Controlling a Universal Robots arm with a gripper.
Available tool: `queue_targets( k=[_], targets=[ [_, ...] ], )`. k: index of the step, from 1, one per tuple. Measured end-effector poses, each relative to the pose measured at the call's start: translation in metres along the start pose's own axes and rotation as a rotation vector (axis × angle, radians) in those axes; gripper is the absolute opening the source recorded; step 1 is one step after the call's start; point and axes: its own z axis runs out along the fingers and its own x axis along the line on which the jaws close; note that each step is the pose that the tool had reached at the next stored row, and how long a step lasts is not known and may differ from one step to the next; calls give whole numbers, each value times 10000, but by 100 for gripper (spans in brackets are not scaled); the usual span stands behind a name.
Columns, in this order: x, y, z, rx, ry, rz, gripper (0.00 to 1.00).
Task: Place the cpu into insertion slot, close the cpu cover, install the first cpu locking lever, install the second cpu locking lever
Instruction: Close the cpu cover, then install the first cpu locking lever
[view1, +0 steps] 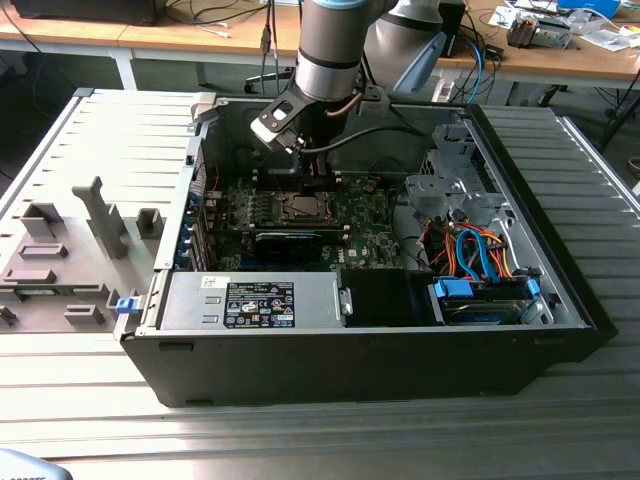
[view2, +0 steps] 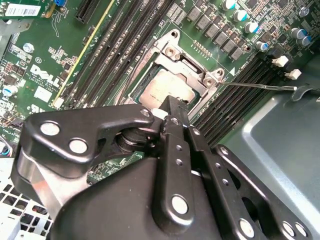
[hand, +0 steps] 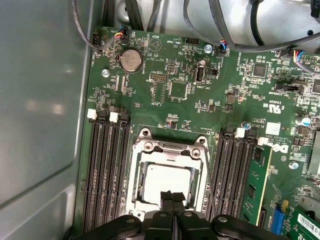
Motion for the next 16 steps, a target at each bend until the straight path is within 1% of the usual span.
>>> queue_targets(
  k=[12,14,16],
  targets=[
    [0,0,0,1,-8,0,11],
    [-2,3,0,6,-23,-198,11],
    [-3,5,0,8,-26,-230,11]
  ],
)
